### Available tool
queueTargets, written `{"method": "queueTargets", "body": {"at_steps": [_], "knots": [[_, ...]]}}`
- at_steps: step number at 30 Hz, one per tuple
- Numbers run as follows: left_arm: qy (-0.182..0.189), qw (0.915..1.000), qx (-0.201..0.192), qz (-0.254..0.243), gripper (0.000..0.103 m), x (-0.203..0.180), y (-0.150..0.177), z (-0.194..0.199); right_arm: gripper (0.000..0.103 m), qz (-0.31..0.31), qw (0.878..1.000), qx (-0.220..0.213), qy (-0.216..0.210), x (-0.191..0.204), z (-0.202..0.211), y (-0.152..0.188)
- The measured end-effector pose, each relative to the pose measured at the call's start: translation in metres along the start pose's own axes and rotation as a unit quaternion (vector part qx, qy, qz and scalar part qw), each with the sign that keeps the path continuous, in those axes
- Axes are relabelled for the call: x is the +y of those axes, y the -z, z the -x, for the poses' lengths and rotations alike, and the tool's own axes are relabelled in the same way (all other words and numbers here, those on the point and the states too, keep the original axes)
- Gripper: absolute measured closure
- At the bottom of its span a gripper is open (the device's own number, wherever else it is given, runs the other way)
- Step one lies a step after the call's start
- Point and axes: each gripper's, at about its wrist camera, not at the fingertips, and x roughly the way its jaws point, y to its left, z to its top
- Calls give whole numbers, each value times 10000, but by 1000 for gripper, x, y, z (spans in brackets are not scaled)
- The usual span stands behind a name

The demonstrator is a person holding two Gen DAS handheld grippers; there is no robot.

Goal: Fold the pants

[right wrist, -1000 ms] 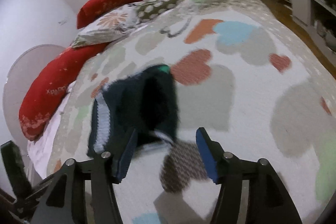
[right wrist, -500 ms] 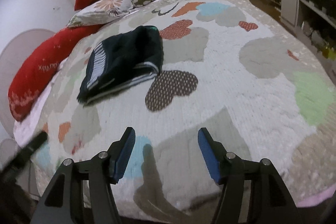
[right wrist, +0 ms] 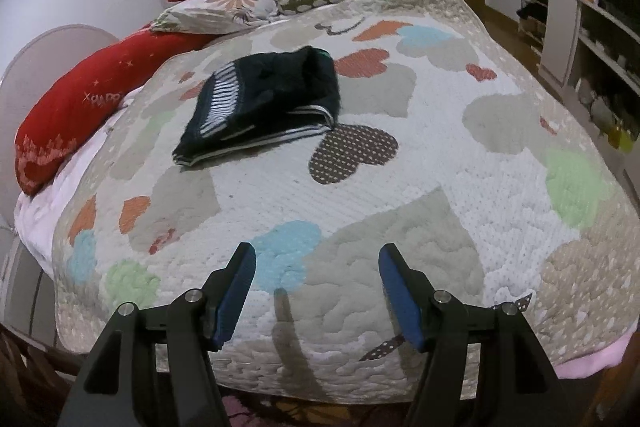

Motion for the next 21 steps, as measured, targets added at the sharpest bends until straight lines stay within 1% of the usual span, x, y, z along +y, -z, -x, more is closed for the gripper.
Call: {"method": "queueTargets", "body": {"at_steps": [3,7,13,17,21], "knots": [[211,9990,344,-174,0,-7,6,-9,32,161,9999,-5,28,9,-1,2],[301,9958,807,-306,0,-15,18,-21,32,258,9996,70,82,13,-6,5],[330,9899,1313,-426,0,-24,34,-35,32,201,9995,157,160,9,-11,7],[348,9871,1469,-543,0,-29,41,-39,32,159,9995,199,192,7,-13,8],[353,9864,1487,-603,0,-32,43,-38,32,202,9993,223,200,8,-14,9]]}}
